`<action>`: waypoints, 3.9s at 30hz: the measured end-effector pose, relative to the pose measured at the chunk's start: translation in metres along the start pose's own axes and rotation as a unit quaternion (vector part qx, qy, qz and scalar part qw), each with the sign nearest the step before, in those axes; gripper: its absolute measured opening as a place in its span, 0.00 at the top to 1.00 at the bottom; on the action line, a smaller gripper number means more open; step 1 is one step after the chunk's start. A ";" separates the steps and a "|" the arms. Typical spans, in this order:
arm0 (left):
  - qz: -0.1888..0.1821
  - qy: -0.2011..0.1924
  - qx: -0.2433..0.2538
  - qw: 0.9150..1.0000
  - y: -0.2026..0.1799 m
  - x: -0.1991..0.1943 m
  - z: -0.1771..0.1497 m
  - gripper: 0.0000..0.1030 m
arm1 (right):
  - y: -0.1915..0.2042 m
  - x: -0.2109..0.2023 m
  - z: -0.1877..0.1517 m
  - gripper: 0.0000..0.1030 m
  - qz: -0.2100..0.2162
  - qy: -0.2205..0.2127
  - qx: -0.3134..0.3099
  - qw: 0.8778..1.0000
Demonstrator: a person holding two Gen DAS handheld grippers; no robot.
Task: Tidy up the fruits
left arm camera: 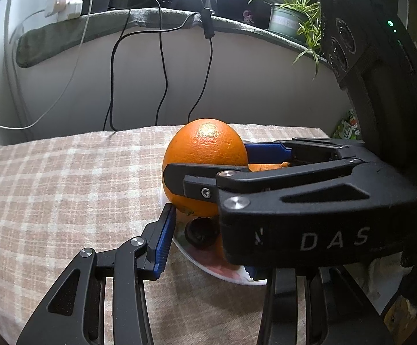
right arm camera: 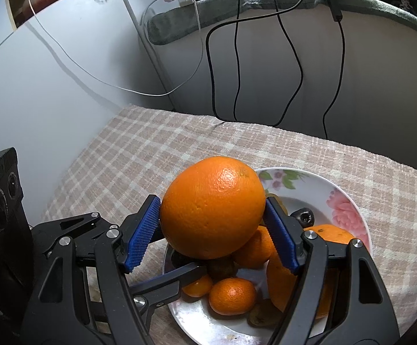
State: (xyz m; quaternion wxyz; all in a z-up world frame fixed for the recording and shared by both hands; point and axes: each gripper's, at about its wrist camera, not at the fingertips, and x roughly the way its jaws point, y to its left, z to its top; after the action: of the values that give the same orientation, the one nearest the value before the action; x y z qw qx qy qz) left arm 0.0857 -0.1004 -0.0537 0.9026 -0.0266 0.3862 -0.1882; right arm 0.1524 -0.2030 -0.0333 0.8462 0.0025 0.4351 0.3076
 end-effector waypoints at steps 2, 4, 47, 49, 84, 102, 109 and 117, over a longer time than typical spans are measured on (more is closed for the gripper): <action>-0.001 -0.001 0.001 1.000 -0.001 -0.001 0.000 0.61 | 0.002 -0.001 0.001 0.26 -0.007 -0.001 -0.006 1.000; -0.001 -0.002 0.000 1.000 0.000 -0.002 0.001 0.61 | 0.004 -0.003 0.002 0.25 -0.018 -0.006 -0.013 1.000; 0.017 -0.009 0.004 1.000 0.010 -0.033 -0.014 0.53 | -0.007 -0.061 -0.020 0.10 -0.129 -0.057 0.029 0.990; 0.018 -0.009 0.003 1.000 0.011 -0.033 -0.014 0.52 | -0.008 -0.062 -0.022 0.08 -0.135 -0.059 0.032 0.989; 0.066 -0.019 -0.006 0.998 0.011 -0.046 -0.010 0.30 | -0.007 -0.092 -0.048 0.01 -0.203 -0.089 0.039 0.974; 0.080 -0.028 -0.004 0.996 0.011 -0.053 -0.011 0.23 | -0.009 -0.096 -0.066 0.00 -0.215 -0.090 0.063 0.970; 0.091 -0.032 -0.002 0.995 0.012 -0.053 -0.011 0.23 | -0.008 -0.094 -0.067 0.00 -0.215 -0.088 0.062 0.971; 0.086 -0.036 0.001 0.996 0.012 -0.054 -0.011 0.23 | -0.008 -0.092 -0.069 0.00 -0.213 -0.085 0.064 0.971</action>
State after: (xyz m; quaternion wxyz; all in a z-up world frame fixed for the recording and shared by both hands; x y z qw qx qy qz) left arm 0.0476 -0.0690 -0.0272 0.9289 0.0007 0.3539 -0.1091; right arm 0.0661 -0.2761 -0.0101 0.9243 -0.0096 0.3708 0.0904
